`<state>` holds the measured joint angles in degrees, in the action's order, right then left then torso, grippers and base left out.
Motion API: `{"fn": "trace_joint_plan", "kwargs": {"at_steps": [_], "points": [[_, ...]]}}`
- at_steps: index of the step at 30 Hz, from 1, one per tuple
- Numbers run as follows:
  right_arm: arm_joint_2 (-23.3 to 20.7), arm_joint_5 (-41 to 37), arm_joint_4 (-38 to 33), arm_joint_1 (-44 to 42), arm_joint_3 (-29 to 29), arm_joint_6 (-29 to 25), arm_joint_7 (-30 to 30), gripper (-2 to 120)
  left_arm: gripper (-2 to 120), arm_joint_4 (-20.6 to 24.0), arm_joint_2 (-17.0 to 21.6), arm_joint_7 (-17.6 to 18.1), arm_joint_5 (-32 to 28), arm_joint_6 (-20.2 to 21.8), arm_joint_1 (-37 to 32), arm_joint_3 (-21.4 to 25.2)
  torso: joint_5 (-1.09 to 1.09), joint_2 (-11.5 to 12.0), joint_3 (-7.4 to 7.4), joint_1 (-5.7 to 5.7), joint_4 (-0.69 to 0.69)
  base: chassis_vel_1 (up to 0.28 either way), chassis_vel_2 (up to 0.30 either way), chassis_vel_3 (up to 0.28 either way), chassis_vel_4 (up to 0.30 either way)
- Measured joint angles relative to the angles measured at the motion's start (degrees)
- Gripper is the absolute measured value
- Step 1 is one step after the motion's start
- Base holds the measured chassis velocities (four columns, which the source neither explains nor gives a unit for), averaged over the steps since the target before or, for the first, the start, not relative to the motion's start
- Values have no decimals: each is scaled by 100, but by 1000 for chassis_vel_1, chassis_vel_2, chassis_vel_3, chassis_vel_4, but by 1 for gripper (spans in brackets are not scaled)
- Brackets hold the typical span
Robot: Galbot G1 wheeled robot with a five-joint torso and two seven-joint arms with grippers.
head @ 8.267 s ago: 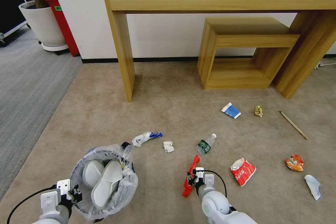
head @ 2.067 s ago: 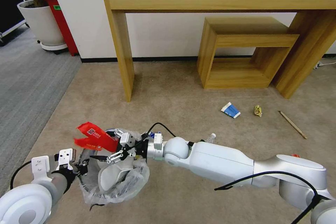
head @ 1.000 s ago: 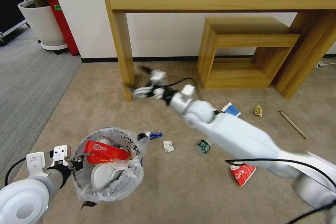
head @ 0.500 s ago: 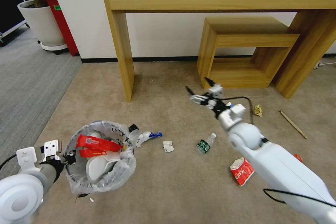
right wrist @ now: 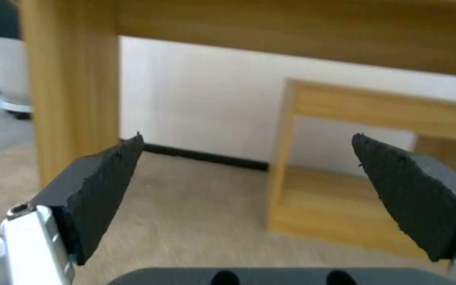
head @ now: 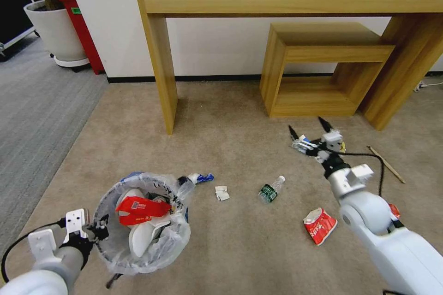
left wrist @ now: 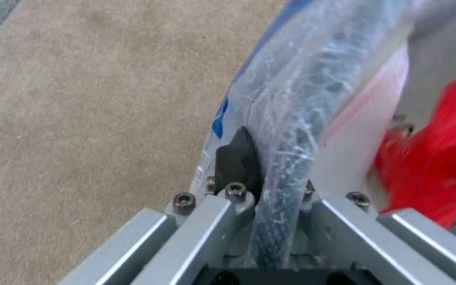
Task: Pick up the trash bin and place the garbage on the floor into it.
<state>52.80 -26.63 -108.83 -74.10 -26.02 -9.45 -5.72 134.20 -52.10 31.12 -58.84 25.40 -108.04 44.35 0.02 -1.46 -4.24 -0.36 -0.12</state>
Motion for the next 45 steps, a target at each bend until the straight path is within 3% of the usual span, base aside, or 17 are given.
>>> {"fn": "trace_joint_plan", "kwargs": {"at_steps": [6,12,26,30,32,37,41,45], "points": [[201,446,-36,-650,-510,-196,60,100,0,66,-6,-33,41,29,-48,73,0,0,0,0,-1,0,0,0,0],[250,869,-42,-907,-837,-89,-99,100,0,271,31,258,-285,130,-134,104,-1,1,-1,0,0,0,0,0,0],[93,1227,722,-831,-828,105,-333,100,0,341,-45,454,-662,299,-189,223,-1,2,-1,-1,1,0,0,0,0],[33,1396,907,-749,-707,694,-958,100,0,338,58,463,-744,315,-181,234,-1,2,-1,-1,0,0,0,0,0],[-20,1219,980,-719,-633,1022,-1248,100,0,320,95,473,-761,316,-163,205,-1,2,-1,-1,0,0,0,0,0],[-131,877,1309,-600,-525,1220,-1336,100,0,248,117,464,-680,317,-151,69,-1,2,-1,-1,0,0,0,0,0],[-416,-491,1492,-445,-156,1909,-1554,100,0,127,195,462,-499,309,-121,-140,-1,2,-1,-1,0,0,0,0,0],[-498,-1101,1794,-217,163,2133,-1529,100,0,19,187,457,-342,297,-112,-298,0,2,-2,-1,0,0,0,0,0]]}}
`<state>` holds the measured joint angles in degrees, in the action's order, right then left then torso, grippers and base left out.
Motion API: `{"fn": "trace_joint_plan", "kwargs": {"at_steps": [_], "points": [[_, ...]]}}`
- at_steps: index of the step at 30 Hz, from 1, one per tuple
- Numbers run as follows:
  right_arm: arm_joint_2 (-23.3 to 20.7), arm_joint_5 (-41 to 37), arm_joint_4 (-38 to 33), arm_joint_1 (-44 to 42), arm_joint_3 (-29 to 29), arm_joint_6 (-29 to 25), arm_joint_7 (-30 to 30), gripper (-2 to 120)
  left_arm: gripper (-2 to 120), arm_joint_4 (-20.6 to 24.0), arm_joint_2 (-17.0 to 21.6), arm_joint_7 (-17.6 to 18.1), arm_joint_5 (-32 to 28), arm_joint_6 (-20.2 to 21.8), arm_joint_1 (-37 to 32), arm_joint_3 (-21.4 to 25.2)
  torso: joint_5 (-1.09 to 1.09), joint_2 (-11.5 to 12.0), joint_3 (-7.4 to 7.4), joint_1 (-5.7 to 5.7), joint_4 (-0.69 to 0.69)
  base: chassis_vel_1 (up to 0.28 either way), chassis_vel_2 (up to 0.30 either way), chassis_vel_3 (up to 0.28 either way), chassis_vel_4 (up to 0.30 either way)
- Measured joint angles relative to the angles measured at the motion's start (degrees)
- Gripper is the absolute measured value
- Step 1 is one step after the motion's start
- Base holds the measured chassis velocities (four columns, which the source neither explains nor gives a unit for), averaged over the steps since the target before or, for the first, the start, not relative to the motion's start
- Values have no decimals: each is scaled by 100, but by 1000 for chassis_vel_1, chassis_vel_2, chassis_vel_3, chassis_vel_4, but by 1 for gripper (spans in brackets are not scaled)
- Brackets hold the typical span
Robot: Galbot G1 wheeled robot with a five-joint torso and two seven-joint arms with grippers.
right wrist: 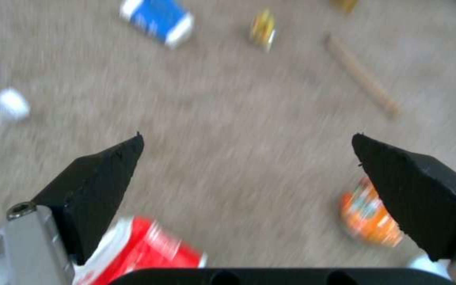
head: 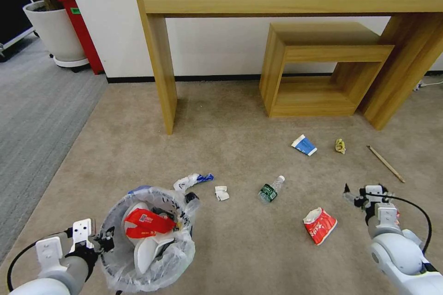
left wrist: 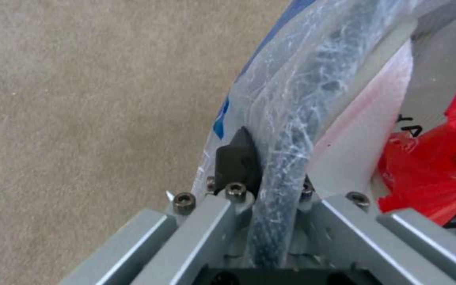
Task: Pick up the trash bin and place the garbage on the floor into it.
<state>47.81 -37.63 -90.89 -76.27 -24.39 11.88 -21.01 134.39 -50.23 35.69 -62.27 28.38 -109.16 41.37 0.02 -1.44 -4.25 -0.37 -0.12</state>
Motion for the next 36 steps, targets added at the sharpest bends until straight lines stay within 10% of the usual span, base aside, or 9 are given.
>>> {"fn": "trace_joint_plan", "kwargs": {"at_steps": [12,36], "points": [[375,-1514,510,877,644,947,-624,100,0,-270,-18,6,281,-30,26,-273,-1,0,0,0,1,0,0,0,0],[454,-1473,1170,1547,1390,1232,-739,100,0,-588,36,81,445,-60,81,-504,-2,0,0,0,0,0,0,0,0]]}}
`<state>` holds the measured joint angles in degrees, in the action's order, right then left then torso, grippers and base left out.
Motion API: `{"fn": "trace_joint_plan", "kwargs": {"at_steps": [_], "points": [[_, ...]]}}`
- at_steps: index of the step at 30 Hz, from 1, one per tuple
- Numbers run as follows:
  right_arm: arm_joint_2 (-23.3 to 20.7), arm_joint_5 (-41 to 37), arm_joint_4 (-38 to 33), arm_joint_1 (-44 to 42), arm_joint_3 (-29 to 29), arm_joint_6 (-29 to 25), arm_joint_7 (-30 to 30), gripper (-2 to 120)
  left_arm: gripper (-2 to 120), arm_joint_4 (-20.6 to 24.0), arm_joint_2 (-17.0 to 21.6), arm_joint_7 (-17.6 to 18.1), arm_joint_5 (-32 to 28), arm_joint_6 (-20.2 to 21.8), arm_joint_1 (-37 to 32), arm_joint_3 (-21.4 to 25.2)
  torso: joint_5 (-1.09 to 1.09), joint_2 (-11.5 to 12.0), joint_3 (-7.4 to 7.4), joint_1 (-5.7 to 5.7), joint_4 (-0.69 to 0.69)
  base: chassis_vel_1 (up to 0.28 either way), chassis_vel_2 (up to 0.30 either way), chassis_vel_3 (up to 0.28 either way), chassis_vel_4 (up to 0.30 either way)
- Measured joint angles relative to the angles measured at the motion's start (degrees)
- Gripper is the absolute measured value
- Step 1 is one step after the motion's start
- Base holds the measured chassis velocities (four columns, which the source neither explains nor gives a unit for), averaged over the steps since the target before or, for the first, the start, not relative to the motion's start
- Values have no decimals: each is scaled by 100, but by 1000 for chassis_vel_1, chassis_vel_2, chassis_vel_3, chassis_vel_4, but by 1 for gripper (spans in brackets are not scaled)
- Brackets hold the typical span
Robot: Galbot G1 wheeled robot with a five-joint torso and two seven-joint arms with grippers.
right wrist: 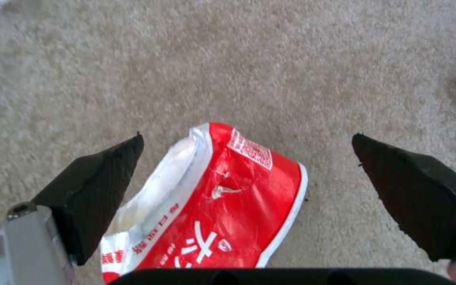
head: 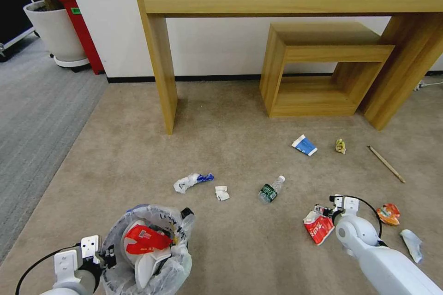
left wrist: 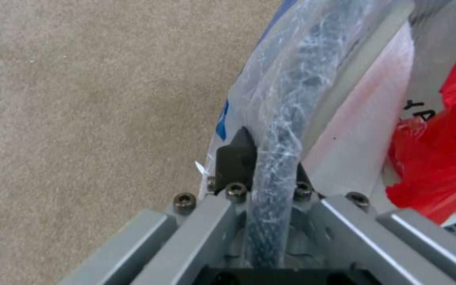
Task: Pick up the trash bin and place the garbage on the floor into it.
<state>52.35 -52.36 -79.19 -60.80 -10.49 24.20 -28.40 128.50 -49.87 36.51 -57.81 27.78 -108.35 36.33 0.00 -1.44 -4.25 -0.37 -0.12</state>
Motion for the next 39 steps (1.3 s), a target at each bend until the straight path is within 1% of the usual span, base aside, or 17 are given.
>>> {"fn": "trace_joint_plan", "kwargs": {"at_steps": [9,21,29,30,31,32,33,35,36,39], "points": [[179,338,311,33,112,-132,83,100,0,-23,-123,14,119,-21,-68,-56,1,0,0,0,0,0,0,0,0],[364,665,726,71,169,-359,218,100,0,2,-104,16,163,-48,-129,-64,0,0,0,0,1,0,0,0,0],[402,823,839,97,237,-468,243,99,0,4,-30,15,147,-67,-129,-67,0,0,0,0,0,0,0,0,0],[408,862,851,104,247,-490,245,98,0,4,-30,19,151,-74,-125,-80,0,0,0,0,0,0,0,0,0],[408,886,851,109,256,-514,248,93,0,4,-30,25,155,-82,-123,-89,1,0,0,0,0,0,0,0,0],[408,886,851,109,256,-514,248,93,0,4,-30,25,155,-82,-123,-89,1,0,0,0,0,0,0,0,0],[408,905,851,112,259,-528,244,90,0,4,-28,27,157,-89,-124,-94,0,0,0,0,0,0,0,0,0],[388,950,852,119,264,-563,234,78,0,3,0,30,157,-125,-126,-102,0,0,0,0,0,0,0,0,0],[388,950,852,119,264,-563,234,78,0,3,0,30,157,-125,-126,-102,0,0,0,0,0,0,0,0,0],[328,941,849,133,278,-583,244,65,0,12,38,30,154,-134,-127,-102,-1,0,0,0,0,0,0,0,0]]}}
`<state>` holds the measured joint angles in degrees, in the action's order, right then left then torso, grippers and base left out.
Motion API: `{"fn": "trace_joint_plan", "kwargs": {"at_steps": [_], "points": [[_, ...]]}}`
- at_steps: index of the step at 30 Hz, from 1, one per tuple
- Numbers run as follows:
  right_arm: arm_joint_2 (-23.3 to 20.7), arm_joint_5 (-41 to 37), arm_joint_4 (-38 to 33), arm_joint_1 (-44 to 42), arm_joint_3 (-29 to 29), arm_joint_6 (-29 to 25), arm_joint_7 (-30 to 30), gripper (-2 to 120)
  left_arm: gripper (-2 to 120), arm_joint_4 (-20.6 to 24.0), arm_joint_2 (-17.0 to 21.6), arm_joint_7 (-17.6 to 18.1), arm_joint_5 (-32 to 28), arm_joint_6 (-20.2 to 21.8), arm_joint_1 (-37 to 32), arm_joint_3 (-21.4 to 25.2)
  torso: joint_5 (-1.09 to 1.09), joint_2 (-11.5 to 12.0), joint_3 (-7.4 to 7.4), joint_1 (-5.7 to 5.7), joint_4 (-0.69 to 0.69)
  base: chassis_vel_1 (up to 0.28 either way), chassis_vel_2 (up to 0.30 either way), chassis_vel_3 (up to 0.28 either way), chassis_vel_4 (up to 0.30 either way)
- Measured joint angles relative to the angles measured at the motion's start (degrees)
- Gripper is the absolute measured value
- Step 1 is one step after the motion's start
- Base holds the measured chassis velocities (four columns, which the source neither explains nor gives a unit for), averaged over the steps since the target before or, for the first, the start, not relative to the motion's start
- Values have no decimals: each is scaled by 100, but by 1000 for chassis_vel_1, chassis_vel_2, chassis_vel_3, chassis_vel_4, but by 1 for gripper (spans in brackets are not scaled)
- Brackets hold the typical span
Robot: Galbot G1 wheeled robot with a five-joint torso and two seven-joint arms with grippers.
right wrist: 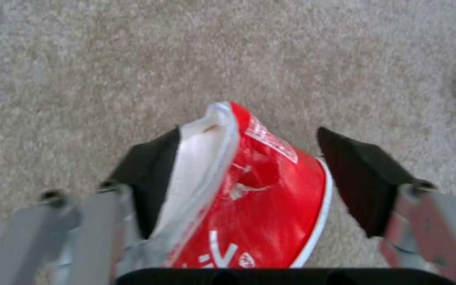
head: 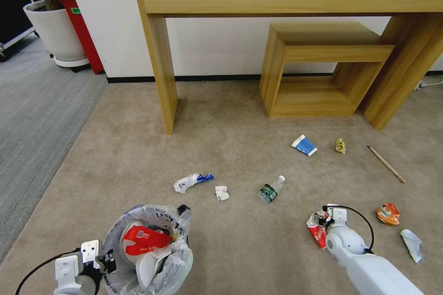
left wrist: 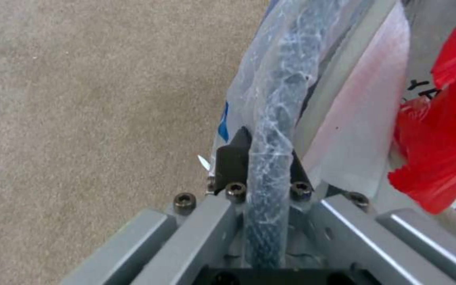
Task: Pick up the trash bin and place the garbage on the floor into it.
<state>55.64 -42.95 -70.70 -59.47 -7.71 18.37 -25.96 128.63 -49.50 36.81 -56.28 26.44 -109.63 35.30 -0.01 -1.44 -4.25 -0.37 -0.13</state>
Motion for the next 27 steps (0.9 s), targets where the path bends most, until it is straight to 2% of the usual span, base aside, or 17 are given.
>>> {"fn": "trace_joint_plan", "kwargs": {"at_steps": [3,4,5,7,11,14,16,18,23,27], "points": [[-22,-7,-12,7,12,-16,11,59,0,5,7,7,2,-6,-2,-1,1,0,0,0,0,0,0,0,0],[-34,-9,-18,13,19,-31,13,50,0,9,8,14,9,-11,-6,-4,1,0,0,0,0,0,0,0,0],[-34,-9,-18,13,19,-31,13,50,0,9,8,14,9,-11,-6,-4,1,0,0,0,0,0,0,0,0],[-54,-18,-35,34,42,-57,14,39,0,13,7,24,34,-26,-10,-15,1,0,0,0,0,0,0,0,0],[-75,-30,-71,59,86,-99,19,30,0,13,7,32,52,-45,-10,-20,1,0,0,0,0,0,0,0,0],[-93,-70,-109,108,148,-125,29,14,0,12,0,34,95,-59,-15,-21,1,0,0,0,0,0,0,0,0],[-95,-75,-112,118,165,-134,32,10,0,12,-10,34,106,-59,-17,-26,1,0,0,0,0,0,0,0,0],[-94,-73,-115,125,196,-156,16,0,0,13,-17,34,123,-60,-26,-31,2,0,0,0,1,0,0,0,0],[-79,-97,-193,94,190,-110,-68,0,0,22,21,34,123,-58,-56,-1,0,0,0,0,1,0,0,0,0],[-73,-106,-273,36,141,-10,-97,12,0,45,44,37,119,-51,-68,21,1,0,0,0,0,0,0,0,0]]}}
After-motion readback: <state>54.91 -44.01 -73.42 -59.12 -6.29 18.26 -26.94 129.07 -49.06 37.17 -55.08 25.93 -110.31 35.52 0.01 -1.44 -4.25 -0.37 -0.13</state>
